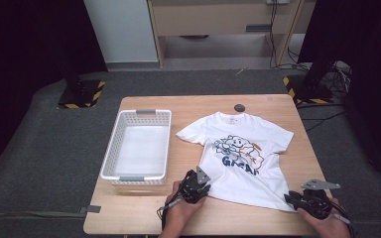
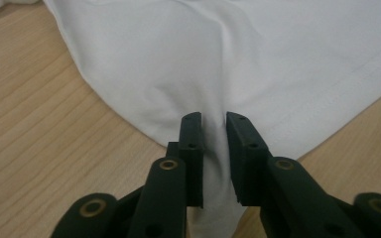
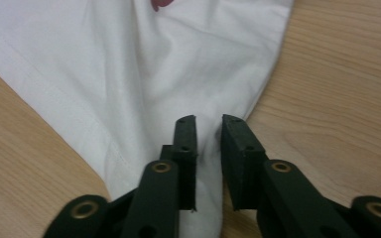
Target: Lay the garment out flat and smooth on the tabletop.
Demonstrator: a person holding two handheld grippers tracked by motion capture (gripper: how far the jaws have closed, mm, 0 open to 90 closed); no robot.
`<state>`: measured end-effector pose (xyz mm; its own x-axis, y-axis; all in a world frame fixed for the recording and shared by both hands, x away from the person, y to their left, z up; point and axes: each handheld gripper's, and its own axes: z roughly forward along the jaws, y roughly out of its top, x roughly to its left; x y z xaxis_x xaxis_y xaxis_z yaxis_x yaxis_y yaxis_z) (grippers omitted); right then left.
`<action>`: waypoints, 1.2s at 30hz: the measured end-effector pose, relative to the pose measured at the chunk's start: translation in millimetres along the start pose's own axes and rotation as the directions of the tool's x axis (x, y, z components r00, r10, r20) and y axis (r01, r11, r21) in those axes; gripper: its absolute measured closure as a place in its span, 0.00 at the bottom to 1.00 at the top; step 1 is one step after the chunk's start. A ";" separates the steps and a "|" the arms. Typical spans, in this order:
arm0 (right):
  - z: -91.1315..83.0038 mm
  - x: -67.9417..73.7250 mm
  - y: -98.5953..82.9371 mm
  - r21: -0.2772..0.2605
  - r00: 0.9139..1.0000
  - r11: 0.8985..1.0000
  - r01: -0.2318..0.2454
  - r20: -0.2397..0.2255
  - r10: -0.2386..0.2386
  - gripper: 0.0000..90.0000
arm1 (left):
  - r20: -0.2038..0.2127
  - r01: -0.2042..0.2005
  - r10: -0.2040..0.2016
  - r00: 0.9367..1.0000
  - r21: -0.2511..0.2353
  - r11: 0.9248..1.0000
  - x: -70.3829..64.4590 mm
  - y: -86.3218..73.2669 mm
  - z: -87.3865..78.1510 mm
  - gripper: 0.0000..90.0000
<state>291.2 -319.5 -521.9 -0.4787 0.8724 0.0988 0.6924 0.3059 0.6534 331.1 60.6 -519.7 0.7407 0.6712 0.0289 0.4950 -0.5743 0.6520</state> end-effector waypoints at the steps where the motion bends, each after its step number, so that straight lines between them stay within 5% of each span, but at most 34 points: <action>1: 0.8 1.6 1.0 0.004 1.000 1.000 0.003 -0.006 -0.003 0.89 | 0.007 -0.001 0.001 1.000 0.007 1.000 -0.3 -1.4 -2.2 0.90; 17: -16.3 -5.1 -11.2 0.060 1.000 0.998 0.002 -0.017 -0.001 0.97 | 0.051 -0.065 0.063 0.997 0.046 0.997 -30.5 -24.2 -27.7 0.84; 25: -20.3 -3.1 -8.3 -0.001 1.000 1.000 -0.006 0.018 0.006 0.79 | -0.056 -0.099 0.098 0.994 -0.026 0.995 -32.2 -5.7 -19.9 0.51; 27: -15.8 -0.9 -9.0 0.007 1.000 1.000 0.001 0.015 -0.001 0.75 | -0.077 -0.118 0.117 0.990 0.000 0.993 -29.1 0.2 -9.0 0.47; 31: -13.1 1.7 -10.0 0.020 0.999 0.999 0.033 0.022 -0.034 0.73 | -0.047 -0.052 0.052 0.998 -0.006 0.999 -19.6 -3.4 -1.5 0.46; 36: -16.5 0.4 -13.2 0.037 0.998 0.997 0.062 0.027 -0.063 0.73 | -0.022 -0.018 0.017 1.000 -0.010 1.000 -23.8 -14.5 -9.8 0.46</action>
<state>272.9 -329.5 -518.1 -0.5068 0.8613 0.0367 0.6805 0.3736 0.6303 301.8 57.5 -522.4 0.7391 0.6712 0.0568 0.4774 -0.5815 0.6587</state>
